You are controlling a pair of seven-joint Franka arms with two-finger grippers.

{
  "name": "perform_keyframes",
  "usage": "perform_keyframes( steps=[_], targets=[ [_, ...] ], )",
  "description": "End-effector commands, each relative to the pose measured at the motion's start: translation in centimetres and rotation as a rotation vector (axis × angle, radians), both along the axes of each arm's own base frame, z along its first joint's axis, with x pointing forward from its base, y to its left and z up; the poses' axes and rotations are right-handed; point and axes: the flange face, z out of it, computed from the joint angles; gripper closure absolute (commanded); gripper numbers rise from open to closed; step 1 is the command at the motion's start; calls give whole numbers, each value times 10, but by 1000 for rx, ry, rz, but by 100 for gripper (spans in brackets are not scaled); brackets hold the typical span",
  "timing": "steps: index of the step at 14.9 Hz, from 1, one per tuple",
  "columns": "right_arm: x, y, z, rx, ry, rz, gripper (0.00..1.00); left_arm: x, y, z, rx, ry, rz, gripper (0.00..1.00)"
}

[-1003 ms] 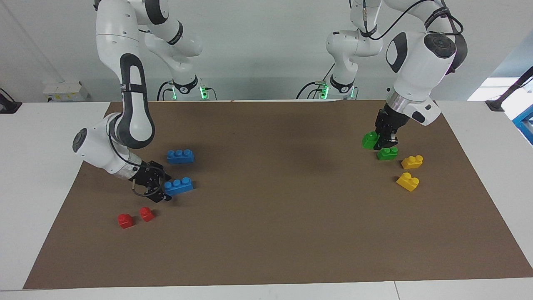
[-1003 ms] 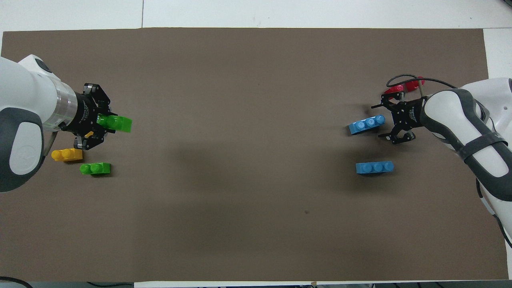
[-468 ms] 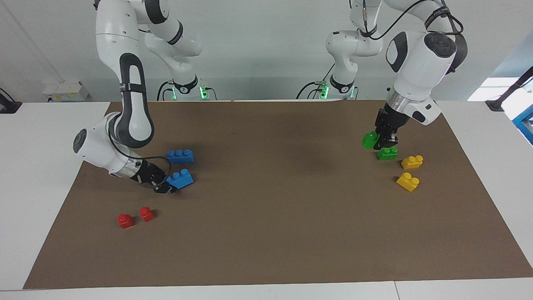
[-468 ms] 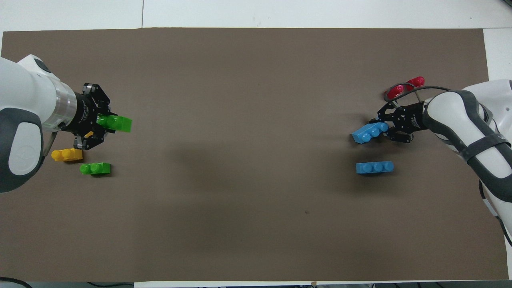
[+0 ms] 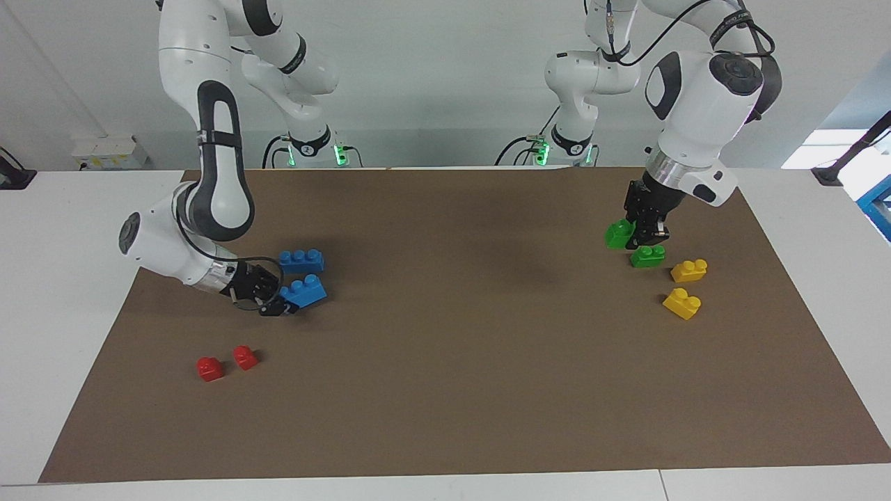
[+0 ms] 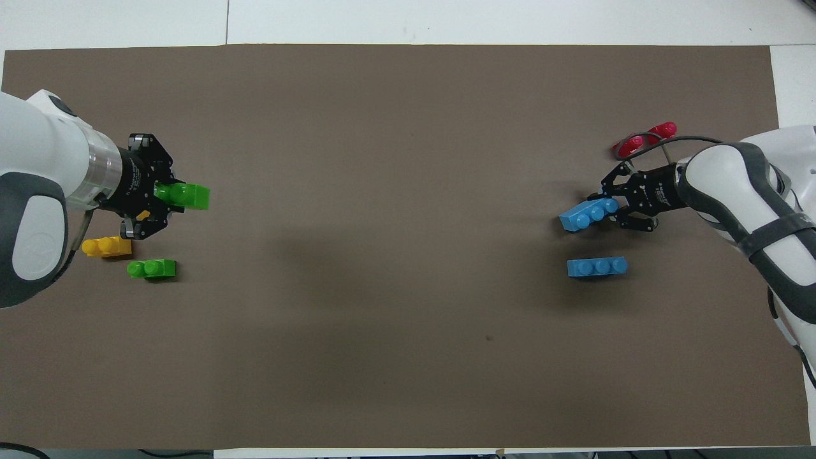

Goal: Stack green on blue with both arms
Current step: 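Grasp the blue brick with the right gripper and lift it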

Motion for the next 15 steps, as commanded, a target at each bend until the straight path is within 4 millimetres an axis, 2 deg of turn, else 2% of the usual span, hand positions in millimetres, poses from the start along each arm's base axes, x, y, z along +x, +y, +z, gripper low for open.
perform_keyframes(
  steps=[1, 2, 5, 7, 8, 12, 14, 15],
  targets=[
    [-4, 7, 13, 15, 3, -20, 100, -13, -8, 3, -13, 18, 35, 100],
    [-5, 4, 13, 20, 13, -27, 100, -15, -11, 3, -12, 21, 31, 100],
    [-7, 21, 14, 34, 65, -58, 100, -21, -15, 0, -2, 67, 20, 100],
    [-8, 59, 20, 20, 118, -99, 100, -27, -25, -2, 5, 94, -2, 100],
    [-9, 71, 24, 13, 141, -131, 100, -29, -27, -3, 7, 106, -7, 100],
    [-15, 132, 38, 10, 188, -172, 100, -30, -29, -2, -5, 113, 9, 100],
    [-18, 154, 34, 0, 169, -192, 100, -29, -32, -1, -7, 102, 53, 100],
    [-21, 165, 30, -12, 157, -216, 100, -31, -41, -1, -7, 100, 49, 100]
  ],
)
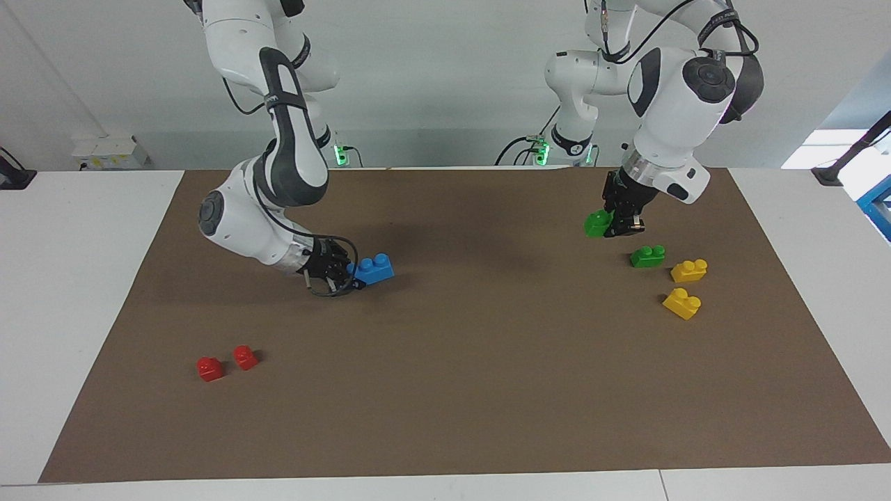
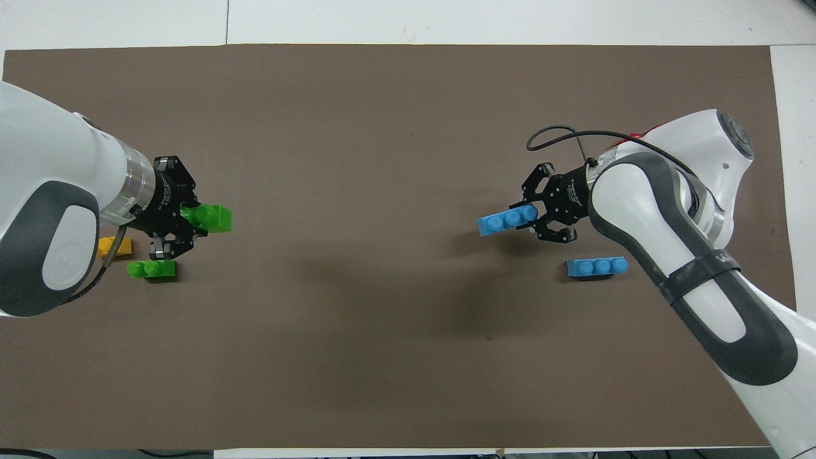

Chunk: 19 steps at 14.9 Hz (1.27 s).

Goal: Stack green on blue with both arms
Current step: 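Carry the blue brick to center while the left gripper brings green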

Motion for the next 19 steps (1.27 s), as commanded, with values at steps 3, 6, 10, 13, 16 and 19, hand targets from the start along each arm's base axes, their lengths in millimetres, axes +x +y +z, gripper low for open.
perform_keyframes(
  steps=[3, 6, 10, 13, 16, 19],
  targets=[
    [-18, 55, -10, -17, -38, -119, 100, -17, -34, 4, -13, -6, 61, 100],
    [-29, 91, -17, 27, -69, -204, 100, -20, -56, 3, -16, -21, 105, 100],
    [-45, 129, -30, 16, -71, -260, 100, -33, -112, -12, -11, -31, 159, 100],
    [-56, 134, -50, -7, -74, -280, 100, -43, -145, -20, -8, -40, 164, 100],
    [-70, 156, -62, -8, -52, -259, 100, -51, -176, -39, 28, -53, 172, 100],
    [-75, 159, -73, -24, -50, -259, 100, -56, -197, -47, 20, -81, 200, 100]
  ],
)
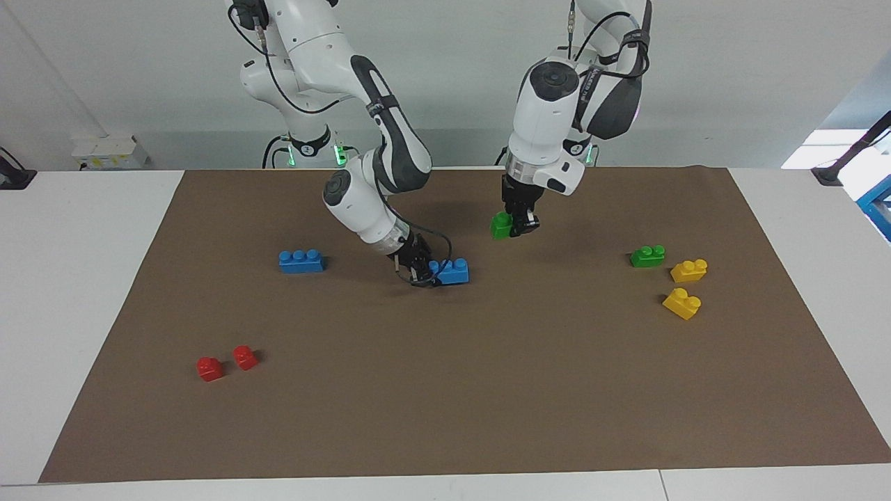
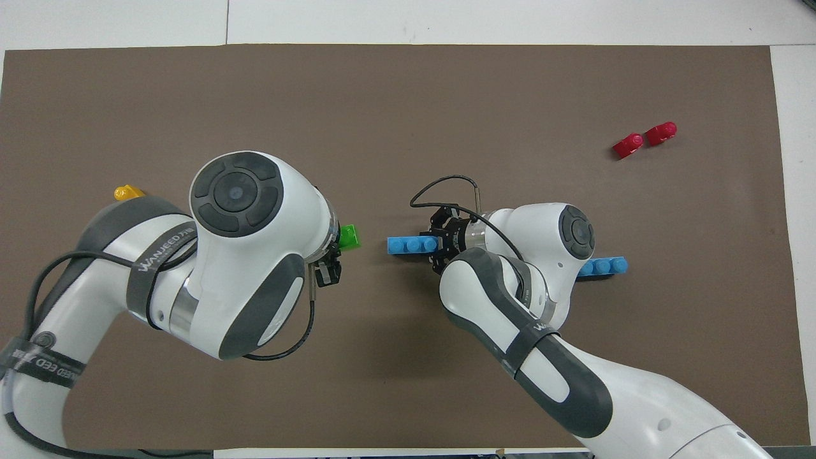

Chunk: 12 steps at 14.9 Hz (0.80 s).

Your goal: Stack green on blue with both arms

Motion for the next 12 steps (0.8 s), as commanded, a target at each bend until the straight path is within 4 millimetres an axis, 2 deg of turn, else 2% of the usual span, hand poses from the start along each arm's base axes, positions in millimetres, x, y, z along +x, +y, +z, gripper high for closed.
perform_keyframes(
  steps=[1, 3, 4, 7, 12],
  targets=[
    [-10, 6, -11, -3, 9, -9, 100, -7, -16, -7, 7, -24, 12, 100],
    [-12, 7, -15, -9, 12, -9, 100, -13, -44, -35, 49, -46, 9, 100],
    [-12, 7, -15, -9, 14, -10, 100, -16, -51, -39, 52, -64, 15, 100],
    [-12, 5, -17, 3, 14, -38, 100, -22, -62, -46, 45, -72, 7, 100],
    [-12, 1, -22, -6, 7, -49, 100, -35, -73, -74, 25, -90, 1, 100]
  ],
)
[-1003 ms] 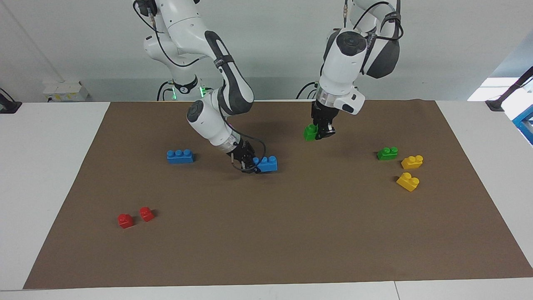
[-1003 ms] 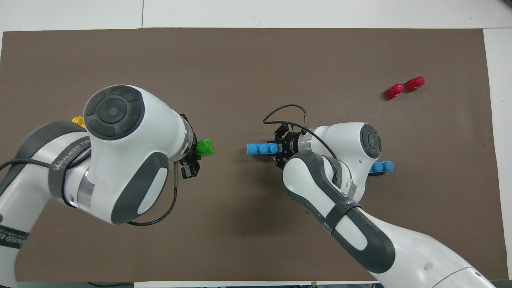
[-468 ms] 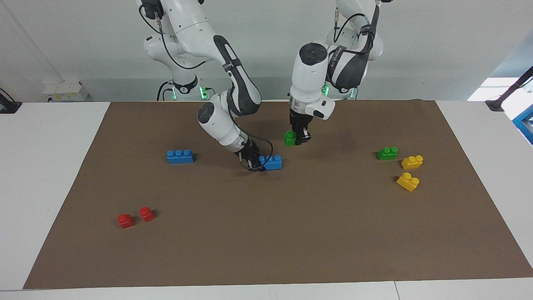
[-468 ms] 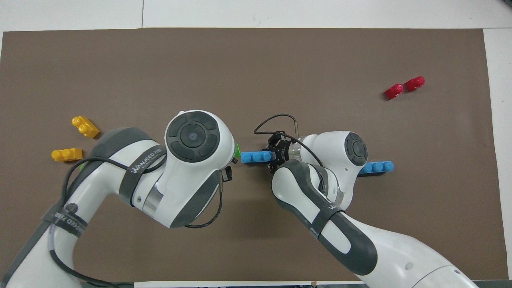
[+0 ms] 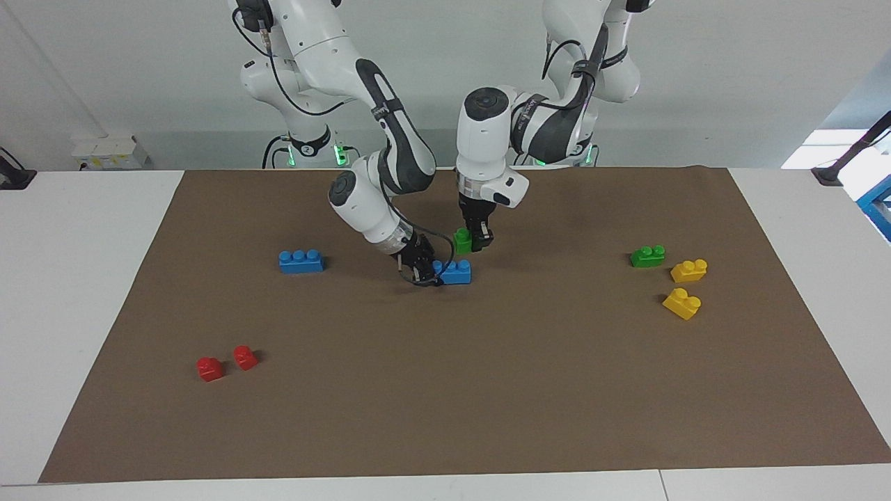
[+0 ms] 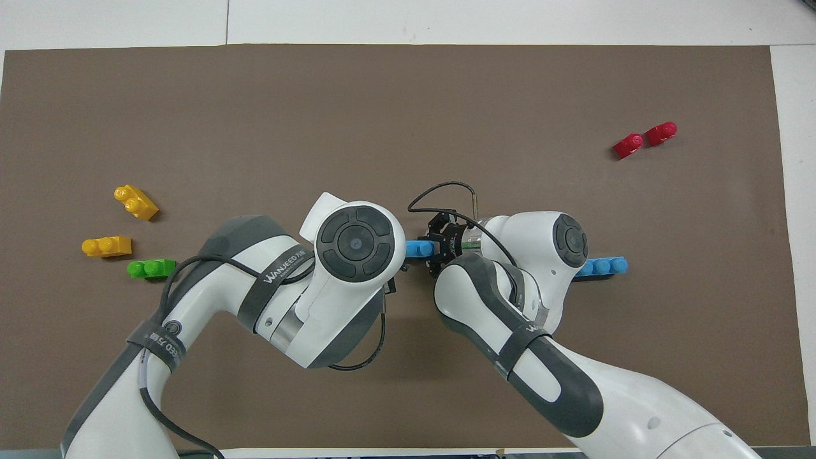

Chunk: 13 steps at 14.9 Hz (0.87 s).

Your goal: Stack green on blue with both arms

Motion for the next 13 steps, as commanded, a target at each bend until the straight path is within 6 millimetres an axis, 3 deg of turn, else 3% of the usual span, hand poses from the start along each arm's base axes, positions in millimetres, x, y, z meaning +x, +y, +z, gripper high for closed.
perform_keyframes(
  steps=[1, 9, 13],
  targets=[
    [-6, -2, -14, -14, -5, -19, 100, -11, -8, -14, 0, -24, -1, 100],
    [-9, -2, -16, -18, -16, 7, 100, -23, -27, -53, 14, -55, -49, 100],
    [-9, -3, -16, -21, -20, 15, 100, -22, -29, -56, 22, -79, -47, 100]
  ],
)
